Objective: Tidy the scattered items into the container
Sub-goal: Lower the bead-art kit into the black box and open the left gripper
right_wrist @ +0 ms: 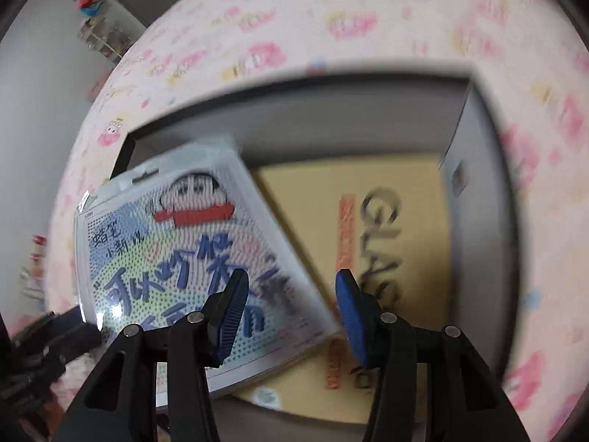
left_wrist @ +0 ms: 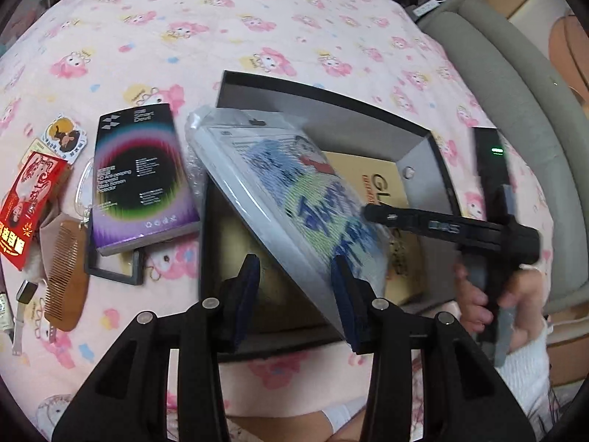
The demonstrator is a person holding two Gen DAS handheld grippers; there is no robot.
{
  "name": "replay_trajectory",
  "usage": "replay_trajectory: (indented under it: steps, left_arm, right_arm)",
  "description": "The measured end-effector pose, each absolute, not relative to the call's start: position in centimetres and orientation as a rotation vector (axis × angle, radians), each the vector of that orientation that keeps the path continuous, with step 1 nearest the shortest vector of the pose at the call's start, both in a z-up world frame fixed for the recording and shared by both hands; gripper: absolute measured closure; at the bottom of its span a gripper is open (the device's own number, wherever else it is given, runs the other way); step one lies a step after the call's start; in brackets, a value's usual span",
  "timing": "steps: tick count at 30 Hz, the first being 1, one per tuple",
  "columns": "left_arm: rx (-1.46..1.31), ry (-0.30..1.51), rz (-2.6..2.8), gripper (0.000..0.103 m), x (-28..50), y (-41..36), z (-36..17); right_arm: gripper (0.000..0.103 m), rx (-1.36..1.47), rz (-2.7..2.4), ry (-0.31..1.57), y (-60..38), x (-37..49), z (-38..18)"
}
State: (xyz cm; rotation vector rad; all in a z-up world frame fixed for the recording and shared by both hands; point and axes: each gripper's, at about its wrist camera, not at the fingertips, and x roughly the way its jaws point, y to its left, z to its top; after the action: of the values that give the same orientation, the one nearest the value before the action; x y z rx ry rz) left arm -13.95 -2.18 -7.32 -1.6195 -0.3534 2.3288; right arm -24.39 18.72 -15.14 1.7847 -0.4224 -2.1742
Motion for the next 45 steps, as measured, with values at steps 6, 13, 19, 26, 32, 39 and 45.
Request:
replay_trajectory:
  steps: [6, 13, 19, 26, 32, 39, 45]
  left_arm:
    - [-1.666, -0.346, 2.333, 0.063, -15.9, -0.7, -8.8]
    - [-1.727, -0.324, 2.406, 0.061, -19.4, -0.1, -9.2]
    - [-1.701, -0.274, 2.419, 0.063, -17.5, 0.0, -8.6]
    - [-1.603, -0.191, 2.587, 0.063, -14.4, 0.4, -6.5]
    - [-1.674, -0.16, 2.538, 0.064, -15.4, 0.8, -8.2]
    - [-1.805, -0.239, 2.434, 0.064, -19.1, 0.4, -11.4]
    - [-1.751, -0.142, 2.486, 0.068, -19.7, 0.9, -9.5]
  right_arm:
    - [0.058, 1.779, -2.143, -0.455, 18.5, -24.3, -15.4]
    - [0.057, 1.759, -2.117, -0.569, 19.4, -23.2, -15.1]
    - [0.057, 1.745, -2.304, -0.44, 20.2, -23.7, -14.5]
    - [0.057, 1.817, -2.192, -0.436, 18.9, -24.4, -16.1]
    - [0.057, 1.824, -2.091, -0.509, 19.3, -23.5, -16.6]
    - [0.056, 1.807, -2.128, -0.482, 19.3, -22.9, -16.0]
    - [0.056, 1.758, -2.245, -0.382, 18.7, -23.1, -14.9]
